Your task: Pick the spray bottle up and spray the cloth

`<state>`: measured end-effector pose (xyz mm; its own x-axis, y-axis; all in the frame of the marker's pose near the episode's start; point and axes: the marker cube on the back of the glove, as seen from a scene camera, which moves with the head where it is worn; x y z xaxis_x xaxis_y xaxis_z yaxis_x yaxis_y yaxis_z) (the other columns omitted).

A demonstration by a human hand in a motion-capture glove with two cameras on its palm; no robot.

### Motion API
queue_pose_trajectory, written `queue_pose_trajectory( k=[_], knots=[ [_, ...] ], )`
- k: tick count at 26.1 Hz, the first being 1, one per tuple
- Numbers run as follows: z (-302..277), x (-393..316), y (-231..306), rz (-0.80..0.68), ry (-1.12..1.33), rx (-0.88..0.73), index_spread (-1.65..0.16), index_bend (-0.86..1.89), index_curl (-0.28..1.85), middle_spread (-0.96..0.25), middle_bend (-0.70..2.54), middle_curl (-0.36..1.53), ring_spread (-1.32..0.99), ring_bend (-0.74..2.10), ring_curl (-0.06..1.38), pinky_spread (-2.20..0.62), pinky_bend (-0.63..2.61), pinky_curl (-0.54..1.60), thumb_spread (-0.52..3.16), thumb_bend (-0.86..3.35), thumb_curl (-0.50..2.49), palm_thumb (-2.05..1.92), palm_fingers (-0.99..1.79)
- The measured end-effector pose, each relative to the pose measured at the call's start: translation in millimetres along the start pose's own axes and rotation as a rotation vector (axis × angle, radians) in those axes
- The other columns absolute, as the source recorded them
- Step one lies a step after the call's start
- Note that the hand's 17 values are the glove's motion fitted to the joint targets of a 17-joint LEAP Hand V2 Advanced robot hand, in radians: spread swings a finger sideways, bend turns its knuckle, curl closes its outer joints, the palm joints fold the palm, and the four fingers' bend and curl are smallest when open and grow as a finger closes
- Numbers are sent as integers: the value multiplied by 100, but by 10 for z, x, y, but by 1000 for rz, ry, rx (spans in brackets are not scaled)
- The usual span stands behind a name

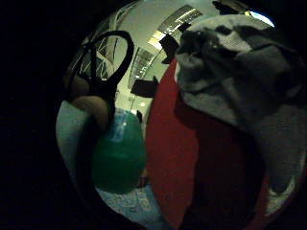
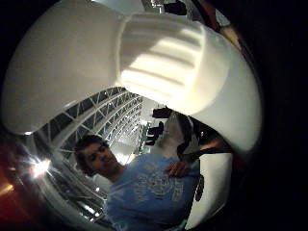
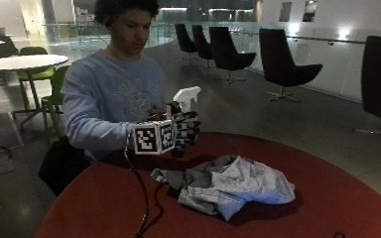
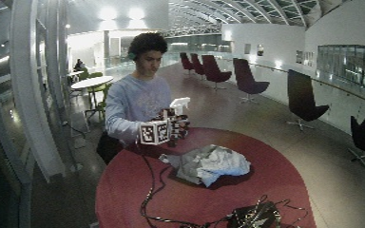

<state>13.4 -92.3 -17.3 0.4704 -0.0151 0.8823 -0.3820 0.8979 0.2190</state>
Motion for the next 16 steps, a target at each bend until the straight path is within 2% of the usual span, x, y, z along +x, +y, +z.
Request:
queue_pose_trajectory(
  k=[7,16],
  knots=[
    [525,164,17,-11,19,-52,-29,13,26,-9,29,45,-10,53,40,-2,28,35,97,-2,42,91,107],
    [743,325,44,-19,95,-75,-30,13,28,-10,27,44,-10,49,39,1,24,34,95,-2,42,93,107]
  ],
)
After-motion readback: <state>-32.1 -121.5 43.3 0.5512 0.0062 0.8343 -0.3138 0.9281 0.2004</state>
